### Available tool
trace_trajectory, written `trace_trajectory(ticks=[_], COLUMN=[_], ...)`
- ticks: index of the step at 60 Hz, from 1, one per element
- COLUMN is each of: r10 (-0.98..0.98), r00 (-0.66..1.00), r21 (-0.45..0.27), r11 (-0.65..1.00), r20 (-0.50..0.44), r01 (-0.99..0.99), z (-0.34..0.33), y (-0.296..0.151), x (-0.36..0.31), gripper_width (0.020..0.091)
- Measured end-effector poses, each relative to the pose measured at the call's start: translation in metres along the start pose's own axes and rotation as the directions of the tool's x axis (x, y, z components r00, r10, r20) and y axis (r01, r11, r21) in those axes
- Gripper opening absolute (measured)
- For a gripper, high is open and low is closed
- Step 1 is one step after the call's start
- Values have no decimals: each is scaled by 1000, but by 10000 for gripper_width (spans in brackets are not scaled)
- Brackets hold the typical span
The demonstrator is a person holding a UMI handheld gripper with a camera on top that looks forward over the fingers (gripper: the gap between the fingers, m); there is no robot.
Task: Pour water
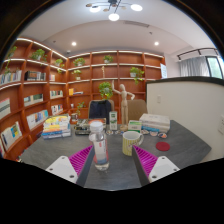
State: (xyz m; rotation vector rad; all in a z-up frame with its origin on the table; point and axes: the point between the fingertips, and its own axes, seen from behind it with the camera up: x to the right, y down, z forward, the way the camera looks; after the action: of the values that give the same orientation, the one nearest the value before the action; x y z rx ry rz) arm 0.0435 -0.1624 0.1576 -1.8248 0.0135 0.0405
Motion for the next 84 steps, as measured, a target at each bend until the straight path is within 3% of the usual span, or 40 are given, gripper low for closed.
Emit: trace_trajectory(ticks=[11,32,37,41,48,55,71,84], r10=[-31,-31,-21,-23,-27,-18,11,512], r00=[999,999,1000,1000,1000,1000,1000,843], r21=[0,66,91,121,136,153,122,113], r11=[1000,997,996,992,990,988,992,839], r20=[45,21,10,-7,-4,24,19,165], r01=[31,29,20,23,27,15,-13,-532], z=[31,113,127,135,138,137,142,162], y=[39,36,31,27,26,25,24,-22], x=[-38,-50,-49,-46,-47,-48,-48,-65], gripper_width=[792,788,685,517,479,368,339,340])
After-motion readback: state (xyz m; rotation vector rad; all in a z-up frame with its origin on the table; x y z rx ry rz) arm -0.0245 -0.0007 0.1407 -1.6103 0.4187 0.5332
